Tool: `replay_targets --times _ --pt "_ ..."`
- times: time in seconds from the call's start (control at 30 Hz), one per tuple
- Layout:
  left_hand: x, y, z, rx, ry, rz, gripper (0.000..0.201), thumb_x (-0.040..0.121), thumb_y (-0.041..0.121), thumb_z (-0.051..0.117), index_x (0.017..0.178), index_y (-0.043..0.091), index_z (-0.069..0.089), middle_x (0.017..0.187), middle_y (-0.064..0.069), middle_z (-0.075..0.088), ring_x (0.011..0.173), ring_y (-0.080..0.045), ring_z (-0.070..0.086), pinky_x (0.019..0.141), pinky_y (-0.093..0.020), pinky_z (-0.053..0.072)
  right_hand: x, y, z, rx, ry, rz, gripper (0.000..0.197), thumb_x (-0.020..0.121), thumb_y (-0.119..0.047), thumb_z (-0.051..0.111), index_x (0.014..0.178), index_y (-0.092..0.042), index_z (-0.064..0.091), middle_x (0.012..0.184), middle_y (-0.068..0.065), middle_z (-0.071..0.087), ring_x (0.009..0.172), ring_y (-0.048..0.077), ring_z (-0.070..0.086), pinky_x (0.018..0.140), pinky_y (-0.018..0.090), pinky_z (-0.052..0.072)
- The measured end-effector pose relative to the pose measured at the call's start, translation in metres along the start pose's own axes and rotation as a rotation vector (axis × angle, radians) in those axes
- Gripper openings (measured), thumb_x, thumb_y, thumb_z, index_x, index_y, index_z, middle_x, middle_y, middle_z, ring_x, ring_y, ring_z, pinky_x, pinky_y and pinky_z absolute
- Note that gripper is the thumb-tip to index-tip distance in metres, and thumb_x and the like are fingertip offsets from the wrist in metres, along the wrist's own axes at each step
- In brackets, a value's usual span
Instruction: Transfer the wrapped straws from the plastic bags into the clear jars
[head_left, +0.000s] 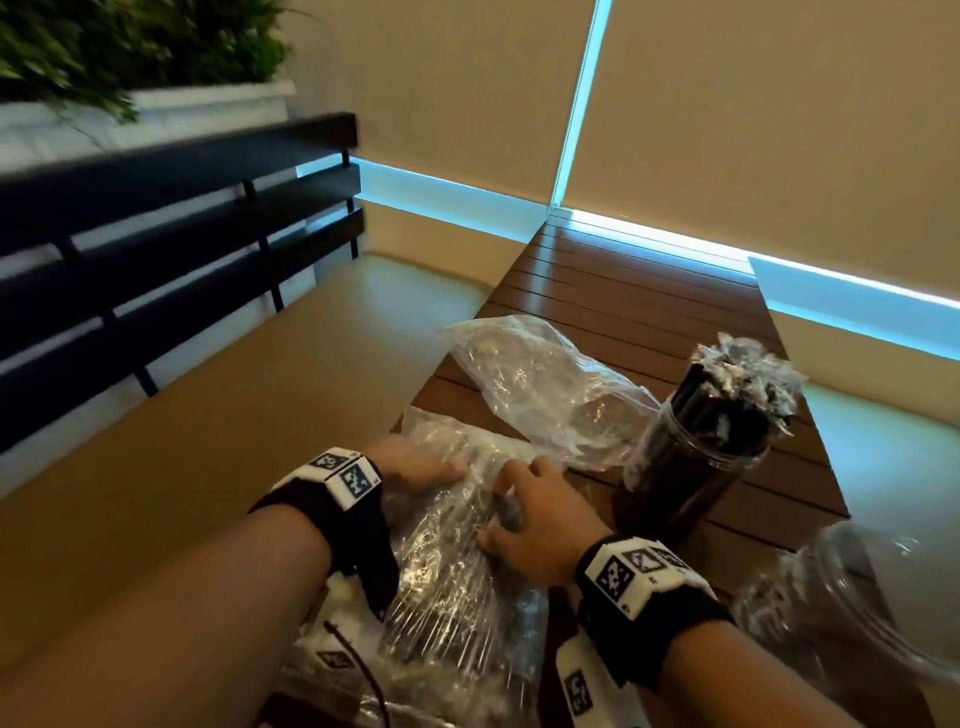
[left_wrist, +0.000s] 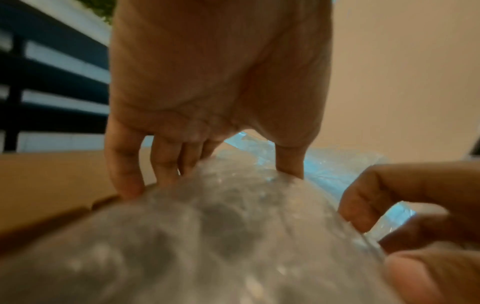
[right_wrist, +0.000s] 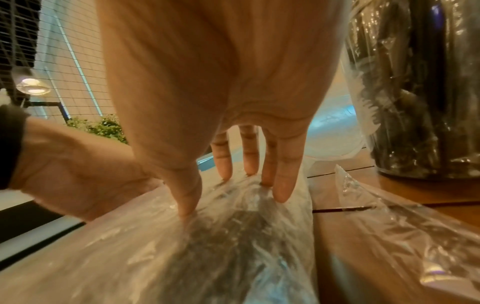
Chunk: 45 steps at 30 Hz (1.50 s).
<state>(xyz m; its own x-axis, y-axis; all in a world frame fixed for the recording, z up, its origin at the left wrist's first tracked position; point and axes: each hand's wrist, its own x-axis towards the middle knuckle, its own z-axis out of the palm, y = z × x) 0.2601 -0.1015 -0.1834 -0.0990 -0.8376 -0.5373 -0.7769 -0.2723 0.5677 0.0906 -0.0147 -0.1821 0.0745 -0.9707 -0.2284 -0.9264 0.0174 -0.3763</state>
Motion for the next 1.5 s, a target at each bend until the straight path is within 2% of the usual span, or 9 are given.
replay_targets --times 0.17,0.37,0.67,0.77,0.93,1.17,1.23,1.33,1.5 --pt "-0.013 0.006 -0.001 -0.282 -0.071 0.007 0.025 0.084 0.017 0.076 0.097 0.0 0.064 0.106 -0.02 0.072 0.097 -0.03 0.07 0.091 -0.042 0.057 -0.006 -0.001 -0.004 0.09 -0.027 0.026 0.04 0.08 -0.044 0.072 0.109 -0.028 0.05 0.113 -0.004 0.043 0.1 0.015 0.052 0.079 0.026 0.046" --pt "-0.063 0.04 -0.04 -0.081 -0.194 0.166 0.028 0.088 0.02 0.071 0.11 0.003 0.068 0.112 -0.015 0.07 0.105 -0.032 0.066 0.096 -0.049 0.052 -0.039 0.004 -0.018 0.326 0.286 0.082 0.034 0.086 -0.049 0.063 0.078 -0.017 0.059 0.073 -0.004 0.061 0.068 0.01 0.056 0.067 0.03 0.049" --pt "-0.131 0.082 -0.129 -0.696 -0.058 0.289 0.022 0.094 0.023 0.061 0.104 0.006 0.07 0.096 -0.013 0.068 0.084 -0.028 0.062 0.085 -0.043 0.05 -0.093 -0.005 -0.075 0.76 0.31 0.203 0.073 0.072 -0.085 0.043 0.101 -0.021 0.061 0.095 -0.002 0.067 0.083 0.013 0.064 0.076 0.03 0.053" --pt "-0.131 0.092 -0.132 -0.958 0.055 0.393 0.03 0.094 0.023 0.06 0.118 0.009 0.067 0.117 -0.015 0.069 0.108 -0.033 0.065 0.095 -0.052 0.051 -0.111 -0.015 -0.096 1.244 0.209 0.18 0.044 0.09 -0.058 0.053 0.109 -0.02 0.064 0.095 0.007 0.07 0.081 0.023 0.067 0.073 0.038 0.055" --pt "-0.086 0.097 -0.113 -1.142 0.131 0.427 0.055 0.078 0.039 0.071 0.125 0.013 0.063 0.12 -0.015 0.07 0.103 -0.033 0.07 0.092 -0.058 0.052 -0.113 -0.01 -0.125 1.574 0.418 0.046 0.013 0.092 -0.001 0.058 0.104 0.0 0.065 0.085 0.014 0.068 0.073 0.02 0.064 0.069 0.033 0.057" --pt "-0.058 0.104 -0.063 -0.318 0.327 0.148 0.153 0.032 0.107 0.041 0.151 0.011 0.03 0.157 -0.015 0.03 0.138 -0.038 0.038 0.112 -0.051 0.035 -0.098 0.007 -0.159 1.359 0.746 0.021 0.012 0.092 0.0 0.061 0.102 -0.001 0.066 0.095 0.011 0.073 0.082 0.021 0.072 0.072 0.032 0.06" --pt "-0.074 0.113 -0.051 -0.157 0.412 0.26 0.119 0.061 0.092 0.053 0.145 0.009 0.038 0.151 -0.02 0.031 0.135 -0.037 0.04 0.111 -0.046 0.036 -0.092 0.008 -0.157 1.22 0.72 0.055 0.01 0.091 -0.002 0.063 0.097 -0.006 0.07 0.094 0.006 0.074 0.087 0.02 0.073 0.075 0.033 0.06" --pt "-0.11 0.132 -0.032 -0.021 0.381 0.711 0.039 0.083 0.055 0.067 0.097 0.019 0.067 0.111 -0.003 0.062 0.102 -0.019 0.061 0.087 -0.032 0.05 -0.082 0.011 -0.145 1.076 0.674 0.132 0.006 0.087 -0.007 0.069 0.091 -0.01 0.072 0.088 0.004 0.075 0.084 0.022 0.073 0.079 0.043 0.061" --pt "-0.122 0.157 -0.013 0.277 0.107 0.934 0.032 0.077 0.046 0.078 0.072 0.021 0.058 0.072 0.007 0.061 0.067 -0.007 0.054 0.061 -0.021 0.039 -0.068 0.009 -0.148 1.03 0.717 0.182 0.011 0.077 -0.009 0.078 0.079 -0.003 0.069 0.075 0.013 0.072 0.073 0.033 0.07 0.071 0.054 0.059"
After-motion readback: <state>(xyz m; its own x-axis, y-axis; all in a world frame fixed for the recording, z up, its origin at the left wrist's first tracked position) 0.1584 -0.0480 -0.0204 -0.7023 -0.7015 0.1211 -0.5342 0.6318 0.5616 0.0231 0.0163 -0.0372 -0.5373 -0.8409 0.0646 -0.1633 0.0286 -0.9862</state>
